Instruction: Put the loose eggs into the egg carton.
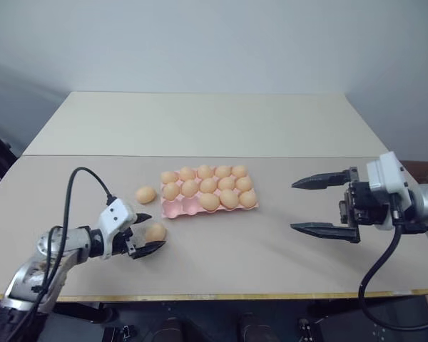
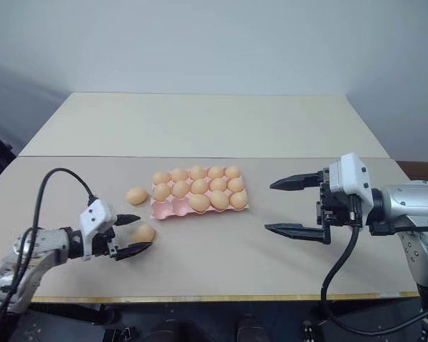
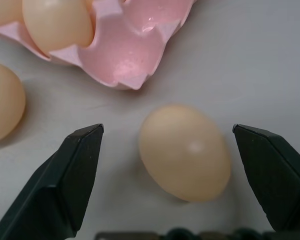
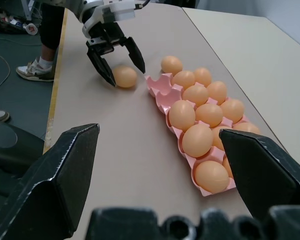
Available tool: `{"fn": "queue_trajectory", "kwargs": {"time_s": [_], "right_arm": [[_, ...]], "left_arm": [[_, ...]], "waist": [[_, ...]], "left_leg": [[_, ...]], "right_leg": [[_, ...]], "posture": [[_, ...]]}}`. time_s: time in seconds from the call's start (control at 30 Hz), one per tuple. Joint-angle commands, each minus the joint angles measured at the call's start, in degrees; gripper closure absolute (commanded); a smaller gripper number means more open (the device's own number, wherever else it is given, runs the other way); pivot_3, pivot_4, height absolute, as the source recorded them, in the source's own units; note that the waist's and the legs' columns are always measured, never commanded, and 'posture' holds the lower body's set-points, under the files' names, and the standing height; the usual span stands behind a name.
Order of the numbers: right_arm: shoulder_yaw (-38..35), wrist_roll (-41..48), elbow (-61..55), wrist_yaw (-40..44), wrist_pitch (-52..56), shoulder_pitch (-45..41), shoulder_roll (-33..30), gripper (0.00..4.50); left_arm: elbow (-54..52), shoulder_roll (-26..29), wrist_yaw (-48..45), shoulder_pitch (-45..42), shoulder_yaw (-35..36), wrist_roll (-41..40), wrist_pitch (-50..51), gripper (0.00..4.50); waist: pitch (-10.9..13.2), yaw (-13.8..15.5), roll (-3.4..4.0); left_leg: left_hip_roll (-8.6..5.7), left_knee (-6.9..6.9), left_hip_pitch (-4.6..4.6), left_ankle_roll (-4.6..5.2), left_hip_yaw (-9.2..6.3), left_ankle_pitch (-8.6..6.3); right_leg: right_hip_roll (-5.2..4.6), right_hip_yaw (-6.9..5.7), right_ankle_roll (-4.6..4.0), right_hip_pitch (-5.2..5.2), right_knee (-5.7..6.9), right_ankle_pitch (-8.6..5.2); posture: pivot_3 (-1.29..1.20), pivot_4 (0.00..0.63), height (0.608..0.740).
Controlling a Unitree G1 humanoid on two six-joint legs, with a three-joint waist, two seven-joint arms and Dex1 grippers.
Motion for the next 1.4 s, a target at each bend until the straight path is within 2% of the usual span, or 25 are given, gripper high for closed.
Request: {"fn": "queue_trajectory", "kwargs": {"time_s": [0.03, 0.17, 0.23, 0.27, 0.43, 0.53, 0.67, 0.87, 1.03, 1.27, 1.4], "right_arm": [[-1.4, 1.2, -1.9, -0.5, -1.5, -0.3, -0.1, 0.0], [-1.5, 1.5, -2.5, -1.1, -1.4, -0.1, -0.1, 0.0], [-1.6, 1.7, -2.7, -1.4, -1.2, 0.1, -0.1, 0.0], [-1.7, 1.8, -2.9, -1.5, -1.2, 0.3, 0.0, 0.0], [-1.9, 2.0, -3.2, -2.0, -1.3, 1.1, -0.1, 0.0], [-1.4, 1.9, -2.9, -2.5, -1.5, 0.7, 0.1, 0.0], [-0.7, 1.7, -2.8, -3.0, -1.6, 0.0, 0.5, 0.0], [-1.0, 1.9, -3.5, -3.8, -1.7, 0.3, 0.5, 0.0], [-2.0, 2.4, -4.8, -4.5, -1.3, 1.3, 0.3, 0.0], [-2.9, 3.2, -6.1, -5.8, -0.9, 2.6, 0.4, 0.0], [-2.3, 3.3, -6.0, -6.3, -1.1, 2.4, 0.7, 0.0]], "left_arm": [[0.4, -1.7, 2.4, -2.7, -1.5, 0.8, 2.2, 0.4], [0.4, -2.5, 2.9, -3.9, -2.3, 1.2, 3.3, 1.59], [-0.2, -1.2, 2.4, -3.5, -1.4, 1.1, 3.7, 2.27], [-0.7, -0.1, 1.3, -3.0, -0.5, 0.5, 3.6, 2.42], [-3.0, 5.4, -6.6, -1.1, 5.4, -5.1, 2.3, 2.44], [-3.7, 6.6, -15.6, -4.1, 8.7, -12.2, -0.6, 2.44], [-1.5, 1.1, -12.7, -12.1, 4.1, -11.2, -1.4, 2.44], [9.1, -9.2, -9.2, -23.2, -5.6, -2.8, -6.8, 2.44], [18.5, -14.1, -6.6, -28.1, -9.8, 3.8, -12.3, 2.44], [21.2, -15.1, -8.2, -29.5, -8.7, 3.5, -15.1, 0.14], [19.0, -14.2, -7.0, -29.1, -6.4, 2.8, -14.5, 0.03]], "waist": [[0.0, 0.1, 0.0], [0.0, 0.1, 0.0], [0.0, 0.0, 0.0], [0.0, -0.1, 0.0], [0.0, -0.2, 0.0], [0.0, 0.2, 0.0], [0.0, 1.3, 0.01], [0.0, 1.6, 0.01], [0.0, 1.2, 0.01], [0.0, 1.4, 0.01], [0.0, 1.4, 0.01]], "left_leg": [[0.0, 0.0, 0.0, 0.0, -0.02, 0.0], [-0.01, 0.01, 0.0, 0.0, -0.03, 0.0], [-0.01, 0.01, 0.0, 0.0, -0.03, 0.0], [-0.01, 0.01, 0.0, 0.0, -0.03, 0.0], [0.01, 0.0, 0.01, 0.0, -0.03, 0.0], [0.0, 0.01, 0.0, 0.0, -0.01, 0.0], [-0.03, 0.03, 0.03, 0.0, -0.02, 0.0], [-0.08, 0.05, -0.06, 0.0, -0.04, 0.0], [-0.08, 0.05, -0.03, 0.01, -0.05, 0.01], [-0.08, 0.06, -0.05, 0.01, -0.05, 0.01], [-0.08, 0.06, -0.05, 0.01, -0.06, 0.01]], "right_leg": [[0.0, -0.01, 0.0, 0.01, 0.0, 0.0], [0.0, -0.01, 0.01, 0.01, 0.0, 0.0], [0.0, -0.01, 0.01, 0.01, 0.0, 0.0], [0.0, -0.01, 0.01, 0.01, 0.01, 0.01], [0.01, -0.01, 0.0, -0.01, 0.02, 0.01], [-0.01, -0.02, 0.01, 0.0, 0.01, 0.0], [-0.02, -0.06, 0.01, 0.06, 0.0, 0.0], [-0.02, -0.03, 0.04, 0.05, -0.05, 0.03], [-0.01, 0.0, 0.03, 0.05, -0.01, 0.04], [-0.01, 0.0, 0.05, 0.04, -0.01, 0.05], [-0.01, -0.01, 0.05, 0.04, -0.01, 0.05]], "posture": [[0.0, 0.15, 0.74], [0.0, 0.15, 0.74], [0.0, 0.15, 0.74], [0.0, 0.15, 0.74], [0.0, 0.15, 0.74], [0.0, 0.15, 0.74], [0.0, 0.15, 0.74], [0.0, 0.15, 0.74], [0.0, 0.15, 0.74], [0.0, 0.15, 0.74], [0.0, 0.15, 0.74]]}}
